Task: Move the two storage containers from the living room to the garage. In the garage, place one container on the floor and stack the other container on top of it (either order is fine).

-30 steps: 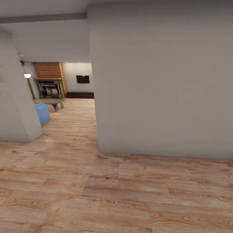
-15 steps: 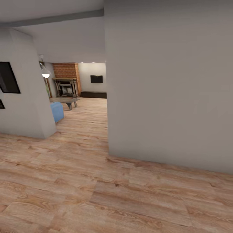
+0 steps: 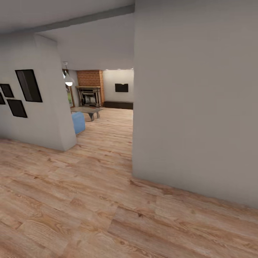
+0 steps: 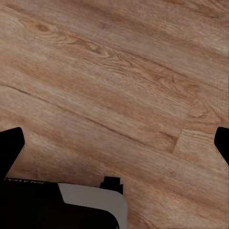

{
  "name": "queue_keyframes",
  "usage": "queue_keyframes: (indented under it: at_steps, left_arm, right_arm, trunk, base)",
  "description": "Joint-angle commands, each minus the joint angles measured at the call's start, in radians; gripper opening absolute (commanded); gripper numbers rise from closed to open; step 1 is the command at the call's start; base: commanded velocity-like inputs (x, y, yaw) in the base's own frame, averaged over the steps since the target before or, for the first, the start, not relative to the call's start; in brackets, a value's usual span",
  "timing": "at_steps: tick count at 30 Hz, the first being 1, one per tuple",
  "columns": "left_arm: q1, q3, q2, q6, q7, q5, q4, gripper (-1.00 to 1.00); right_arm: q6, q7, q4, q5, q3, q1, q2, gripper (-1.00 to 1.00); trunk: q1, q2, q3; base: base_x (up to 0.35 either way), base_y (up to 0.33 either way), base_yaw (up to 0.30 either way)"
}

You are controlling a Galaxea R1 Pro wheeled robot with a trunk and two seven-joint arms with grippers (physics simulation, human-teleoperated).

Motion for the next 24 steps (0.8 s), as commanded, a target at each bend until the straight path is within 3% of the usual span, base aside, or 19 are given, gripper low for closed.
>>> queue_keyframes:
  at_steps: [1, 14, 24]
  left_arm:
    - [-0.001, 0.0, 0.0, -0.004, 0.001, 0.004, 0.001, 1.0]
    - [-0.001, 0.001, 0.0, -0.004, 0.001, 0.004, 0.001, 1.0]
    - [-0.001, 0.001, 0.002, -0.004, 0.001, 0.004, 0.001, 1.0]
  right_arm:
    - [-0.007, 0.002, 0.004, 0.002, 0.0, -0.001, 0.0, 1.0]
    - [-0.007, 0.002, 0.004, 0.002, 0.0, -0.001, 0.0, 1.0]
    - [-0.007, 0.001, 0.004, 0.002, 0.0, -0.001, 0.0, 1.0]
  trunk:
    - [0.001, -0.001, -0.001]
    - [0.001, -0.001, -0.001]
    - [0.001, -0.001, -0.001]
  base:
    - [0.325, 0.0, 0.25]
    - [0.325, 0.003, 0.25]
    - [0.29, 0.155, 0.25]
